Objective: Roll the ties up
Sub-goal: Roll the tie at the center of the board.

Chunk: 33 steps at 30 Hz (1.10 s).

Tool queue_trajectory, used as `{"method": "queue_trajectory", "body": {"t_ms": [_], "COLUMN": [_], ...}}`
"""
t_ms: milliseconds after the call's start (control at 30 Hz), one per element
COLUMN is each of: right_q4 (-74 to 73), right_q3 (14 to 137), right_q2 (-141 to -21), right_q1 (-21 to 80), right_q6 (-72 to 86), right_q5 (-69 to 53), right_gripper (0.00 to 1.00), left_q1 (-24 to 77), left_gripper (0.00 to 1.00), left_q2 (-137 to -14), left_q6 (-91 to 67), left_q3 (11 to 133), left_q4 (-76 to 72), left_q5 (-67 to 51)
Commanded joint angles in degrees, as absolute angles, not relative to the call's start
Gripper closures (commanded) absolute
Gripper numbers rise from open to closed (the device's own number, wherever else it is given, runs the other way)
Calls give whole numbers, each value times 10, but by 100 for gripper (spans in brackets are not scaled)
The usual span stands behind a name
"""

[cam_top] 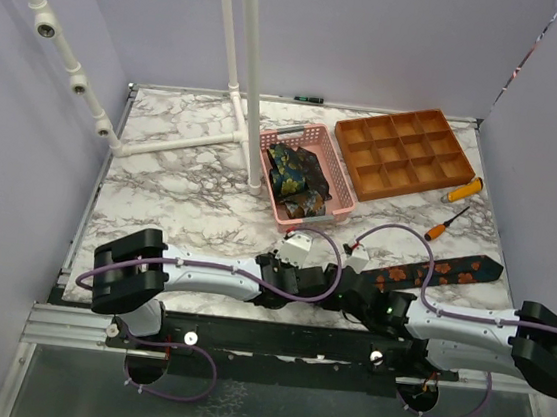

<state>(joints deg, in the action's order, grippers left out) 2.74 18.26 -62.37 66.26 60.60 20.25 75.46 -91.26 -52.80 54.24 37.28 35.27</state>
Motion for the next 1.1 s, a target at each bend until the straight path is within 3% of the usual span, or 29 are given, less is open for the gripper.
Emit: {"method": "queue_trajectory", "body": {"t_ms": [0, 167, 433, 833, 1067], "right_q4": [6, 3, 25, 54, 10], "right_q3": [173, 178, 200, 339, 387], "right_q2": [-611, -609, -619, -741, -809], "right_q1": [661, 661, 661, 661, 653], "right_q6": [615, 608, 582, 538, 572], "right_q5": [220, 219, 173, 103, 116], "right_gripper": [72, 70, 61, 50, 51], "left_q1": [760, 760, 760, 740, 730], "left_gripper": [70, 53, 40, 28, 27], "left_q2": [-913, -891, -806, -470, -234], "left_q6": [-522, -524, -550, -614, -685], "left_q3": [564, 560, 523, 309, 140], "left_q4": [354, 349, 349, 268, 176], "left_q5": [344, 337, 333, 395, 389]}}
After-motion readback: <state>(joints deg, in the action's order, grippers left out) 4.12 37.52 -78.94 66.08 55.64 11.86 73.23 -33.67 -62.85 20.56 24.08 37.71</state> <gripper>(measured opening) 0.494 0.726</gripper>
